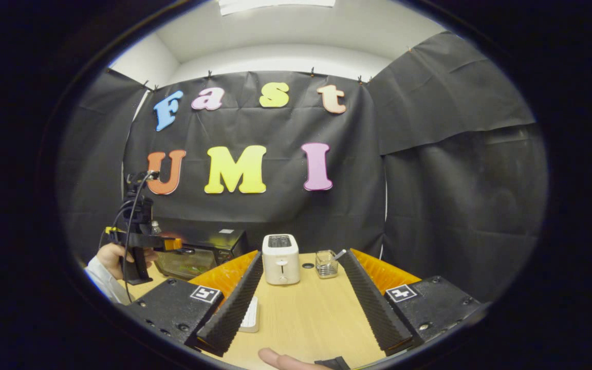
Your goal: Open the electric oven with the left hand, put the food in, and close the electric oven.
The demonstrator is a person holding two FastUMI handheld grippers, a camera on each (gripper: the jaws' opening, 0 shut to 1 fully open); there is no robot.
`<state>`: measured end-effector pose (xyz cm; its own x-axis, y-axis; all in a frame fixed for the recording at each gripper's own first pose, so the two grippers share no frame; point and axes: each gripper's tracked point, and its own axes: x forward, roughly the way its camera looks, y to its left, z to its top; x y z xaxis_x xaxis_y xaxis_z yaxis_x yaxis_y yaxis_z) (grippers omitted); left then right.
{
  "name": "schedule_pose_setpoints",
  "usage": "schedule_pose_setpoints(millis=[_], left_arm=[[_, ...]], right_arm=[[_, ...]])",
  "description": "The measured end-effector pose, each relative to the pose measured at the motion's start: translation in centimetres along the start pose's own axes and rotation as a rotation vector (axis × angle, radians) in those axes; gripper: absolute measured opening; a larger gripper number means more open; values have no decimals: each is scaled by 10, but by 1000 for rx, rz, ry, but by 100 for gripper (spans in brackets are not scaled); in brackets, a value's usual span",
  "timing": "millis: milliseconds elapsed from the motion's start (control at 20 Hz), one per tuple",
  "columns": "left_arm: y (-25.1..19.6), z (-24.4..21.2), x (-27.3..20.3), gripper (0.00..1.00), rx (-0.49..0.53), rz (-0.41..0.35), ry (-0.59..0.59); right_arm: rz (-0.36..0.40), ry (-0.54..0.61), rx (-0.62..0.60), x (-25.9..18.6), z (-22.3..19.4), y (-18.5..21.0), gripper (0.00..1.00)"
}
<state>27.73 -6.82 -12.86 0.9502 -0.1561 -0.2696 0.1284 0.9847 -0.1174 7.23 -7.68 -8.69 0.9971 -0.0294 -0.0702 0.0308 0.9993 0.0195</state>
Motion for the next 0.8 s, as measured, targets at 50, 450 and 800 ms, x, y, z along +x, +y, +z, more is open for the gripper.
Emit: schedule_pose_setpoints(millis=[50, 450, 800], left_arm=[[3, 4, -10, 94, -1, 7, -9], [7, 13, -148, 93, 10, 49, -142], [1, 14, -252, 93, 60, 67, -219]], right_arm=[[0, -1, 2, -4, 1, 0, 100], [44, -37, 37, -45, 12, 12, 100], [71, -73, 5, -85, 19, 22, 92]])
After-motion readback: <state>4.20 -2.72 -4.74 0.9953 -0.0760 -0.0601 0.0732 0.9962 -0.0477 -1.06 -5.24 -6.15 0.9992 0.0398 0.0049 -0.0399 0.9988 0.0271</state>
